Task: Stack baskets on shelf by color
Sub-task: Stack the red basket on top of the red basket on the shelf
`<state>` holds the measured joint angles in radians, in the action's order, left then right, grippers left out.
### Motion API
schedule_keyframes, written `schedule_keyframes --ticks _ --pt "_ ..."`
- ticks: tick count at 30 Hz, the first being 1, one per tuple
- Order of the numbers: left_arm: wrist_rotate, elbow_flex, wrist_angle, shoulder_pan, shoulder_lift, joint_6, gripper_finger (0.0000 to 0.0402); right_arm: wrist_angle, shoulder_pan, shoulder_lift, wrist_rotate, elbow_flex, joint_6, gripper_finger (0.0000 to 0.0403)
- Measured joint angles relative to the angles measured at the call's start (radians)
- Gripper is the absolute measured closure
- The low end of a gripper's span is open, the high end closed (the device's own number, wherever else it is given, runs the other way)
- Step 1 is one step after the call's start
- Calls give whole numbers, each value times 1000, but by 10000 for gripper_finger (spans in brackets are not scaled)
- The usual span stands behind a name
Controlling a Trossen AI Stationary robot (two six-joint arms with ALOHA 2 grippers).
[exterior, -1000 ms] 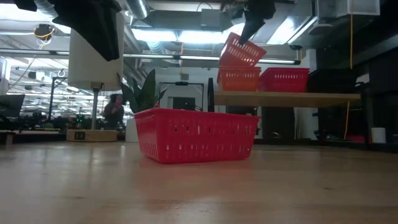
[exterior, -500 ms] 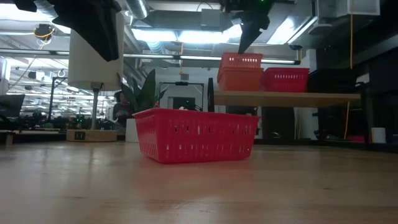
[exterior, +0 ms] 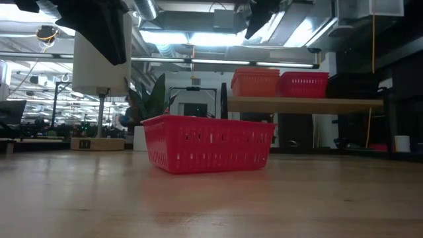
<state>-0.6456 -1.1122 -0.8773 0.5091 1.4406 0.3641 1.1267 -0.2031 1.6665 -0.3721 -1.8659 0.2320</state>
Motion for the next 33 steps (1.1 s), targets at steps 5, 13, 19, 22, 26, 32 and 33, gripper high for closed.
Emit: schedule_keyframes --ticks 5,13,19,22,26,32,33 --pt "0 0 0 0 0 0 301 11 11 0 206 6 -89 336" --pt "35 -1 28 -3 10 39 301 83 146 -1 652 125 -103 336" --pt "136 -2 106 -35 152 75 301 117 298 0 552 314 -278 336" --pt "155 -1 94 -45 249 80 301 117 380 0 550 411 -394 336" --pt "166 -1 140 -69 350 93 301 107 496 0 549 513 -536 336" --pt "202 -1 747 -151 405 -220 301 64 659 0 523 568 -738 336" --pt "220 -2 822 -160 404 -274 301 62 684 0 515 569 -774 336"
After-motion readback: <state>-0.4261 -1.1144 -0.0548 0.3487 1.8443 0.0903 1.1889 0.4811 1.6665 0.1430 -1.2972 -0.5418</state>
